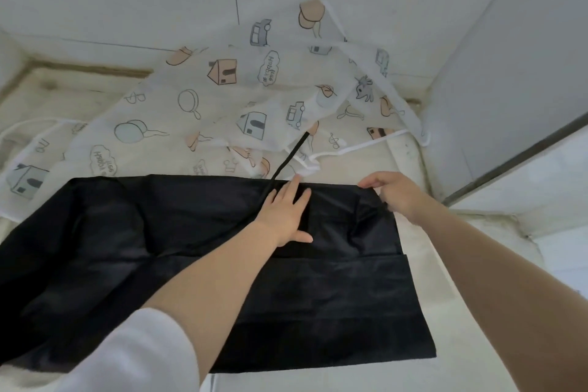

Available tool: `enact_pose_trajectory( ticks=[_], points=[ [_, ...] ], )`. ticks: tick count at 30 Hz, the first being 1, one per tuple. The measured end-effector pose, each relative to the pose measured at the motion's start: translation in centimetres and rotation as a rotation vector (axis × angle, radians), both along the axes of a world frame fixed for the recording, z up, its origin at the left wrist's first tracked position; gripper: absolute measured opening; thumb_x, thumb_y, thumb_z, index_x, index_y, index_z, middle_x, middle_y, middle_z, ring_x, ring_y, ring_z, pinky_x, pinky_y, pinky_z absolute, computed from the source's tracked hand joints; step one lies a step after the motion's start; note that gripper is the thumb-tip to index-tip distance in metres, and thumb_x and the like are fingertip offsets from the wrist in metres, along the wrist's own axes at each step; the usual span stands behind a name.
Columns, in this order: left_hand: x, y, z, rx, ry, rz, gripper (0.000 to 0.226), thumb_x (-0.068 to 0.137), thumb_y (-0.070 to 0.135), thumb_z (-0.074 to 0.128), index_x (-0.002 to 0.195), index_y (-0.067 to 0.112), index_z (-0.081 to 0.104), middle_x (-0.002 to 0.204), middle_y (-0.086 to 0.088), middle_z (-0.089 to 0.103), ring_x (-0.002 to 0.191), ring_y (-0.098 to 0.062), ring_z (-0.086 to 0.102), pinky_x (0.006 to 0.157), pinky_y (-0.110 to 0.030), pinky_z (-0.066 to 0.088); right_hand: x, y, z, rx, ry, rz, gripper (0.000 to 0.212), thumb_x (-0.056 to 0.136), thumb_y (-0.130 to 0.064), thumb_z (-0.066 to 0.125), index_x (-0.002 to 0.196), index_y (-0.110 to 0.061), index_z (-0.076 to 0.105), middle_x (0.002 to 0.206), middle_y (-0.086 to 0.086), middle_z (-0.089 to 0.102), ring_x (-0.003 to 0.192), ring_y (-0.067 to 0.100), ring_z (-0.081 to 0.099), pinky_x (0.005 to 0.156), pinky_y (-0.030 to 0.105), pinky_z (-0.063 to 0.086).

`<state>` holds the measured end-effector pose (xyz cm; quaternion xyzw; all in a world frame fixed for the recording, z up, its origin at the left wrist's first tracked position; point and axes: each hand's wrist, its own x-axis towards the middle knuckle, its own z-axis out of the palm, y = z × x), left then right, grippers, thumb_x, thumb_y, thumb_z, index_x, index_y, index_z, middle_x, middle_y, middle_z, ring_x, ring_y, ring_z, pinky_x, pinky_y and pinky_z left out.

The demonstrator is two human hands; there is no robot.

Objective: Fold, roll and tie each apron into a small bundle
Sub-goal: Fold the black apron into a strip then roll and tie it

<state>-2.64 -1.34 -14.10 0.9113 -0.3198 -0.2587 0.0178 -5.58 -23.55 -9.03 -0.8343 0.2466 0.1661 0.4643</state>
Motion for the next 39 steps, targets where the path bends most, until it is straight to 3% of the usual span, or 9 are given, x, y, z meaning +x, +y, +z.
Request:
enact_pose_trajectory(
  ticks=[5,10,15,20,23,25,29,34,39],
  points=[
    [0.3,0.4,-0.3,0.019,-0.009,-0.041,0.093,0.087,0.055,0.051,0.15,0.018,-0.007,0.154,-0.009,-0.026,0.144,-0.025,-0.015,0.117,-0.038,-0.004,0.5,-1.6,0.0,0.001,0.108,0.267,0.041,0.087,0.014,0.041,0.11,-0.014,0.06,0.095,-0.013,0.054,0.075,0.015,0.053,0.061,0.017,0.042],
    [0.3,1.1,-0.6,0.068,0.012,-0.073,0.095,0.088,0.059,0.045,0.148,0.019,-0.017,0.151,-0.009,-0.031,0.142,-0.022,-0.022,0.116,-0.037,-0.009,1.7,-3.0,-0.8,-0.224,-0.027,0.43,0.013,0.083,-0.002,0.065,0.084,-0.015,0.063,0.089,0.002,0.062,0.083,0.017,0.056,0.064,0.01,0.039],
    [0.5,1.2,-0.8,0.079,0.031,-0.074,0.097,0.088,0.061,0.045,0.146,0.021,-0.021,0.149,-0.008,-0.035,0.141,-0.02,-0.026,0.115,-0.036,-0.012,1.0,-3.5,0.1,-0.823,-0.14,0.534,0.019,0.086,-0.001,0.046,0.098,-0.015,0.048,0.087,0.003,0.052,0.08,0.024,0.052,0.064,0.03,0.04],
    [0.2,1.5,-0.8,0.084,0.009,-0.091,0.095,0.089,0.06,0.043,0.146,0.02,-0.02,0.15,-0.01,-0.035,0.142,-0.022,-0.024,0.116,-0.036,-0.011,-0.5,-4.4,-2.4,-0.372,-0.319,0.421,0.035,0.077,0.016,0.045,0.077,-0.019,0.048,0.116,0.004,0.054,0.103,0.017,0.048,0.088,0.023,0.039],
    [-0.2,1.8,-0.7,0.068,-0.037,-0.101,0.093,0.089,0.061,0.041,0.147,0.021,-0.019,0.15,-0.01,-0.034,0.142,-0.022,-0.023,0.117,-0.036,-0.009,-0.5,-4.9,-1.9,-0.387,-0.191,0.442,0.043,0.077,0.016,0.033,0.069,-0.026,0.042,0.082,0.006,0.055,0.071,0.02,0.044,0.059,0.025,0.035],
    [-0.6,2.0,-0.8,0.076,-0.1,-0.106,0.09,0.09,0.063,0.037,0.147,0.02,-0.018,0.151,-0.009,-0.032,0.142,-0.023,-0.022,0.117,-0.036,-0.008,-0.5,-4.4,-1.4,-0.603,-0.052,0.528,0.038,0.079,0.011,0.033,0.081,-0.022,0.051,0.085,0.007,0.054,0.072,0.023,0.048,0.058,0.026,0.035],
    [-1.7,2.3,-0.7,0.05,-0.146,-0.119,0.079,0.095,0.056,0.03,0.149,0.015,-0.01,0.154,-0.006,-0.024,0.144,-0.021,-0.016,0.117,-0.034,-0.008,-0.4,-1.0,-1.3,-0.981,0.045,0.571,0.04,0.086,-0.003,0.044,0.123,-0.014,0.053,0.13,0.008,0.046,0.115,0.028,0.046,0.092,0.034,0.039],
    [-1.9,3.6,0.7,-0.147,-0.163,-0.236,0.052,0.099,0.009,0.036,0.148,0.017,0.022,0.156,-0.001,0.018,0.145,-0.015,0.013,0.115,-0.025,0.0,-0.8,6.5,-2.2,-0.841,-0.256,0.933,0.048,0.095,-0.014,0.045,0.142,-0.017,0.036,0.155,0.008,0.02,0.139,0.027,0.024,0.112,0.039,0.026],
    [-1.0,10.0,1.2,-0.093,-0.311,0.057,0.054,0.098,0.012,0.038,0.149,0.018,0.021,0.158,-0.001,0.012,0.145,-0.018,0.011,0.117,-0.03,0.005,-0.4,9.7,-3.4,-0.771,-0.076,0.985,0.057,0.098,-0.025,0.042,0.15,-0.015,0.02,0.158,0.002,0.011,0.142,0.024,0.018,0.112,0.042,0.029]
  ],
)
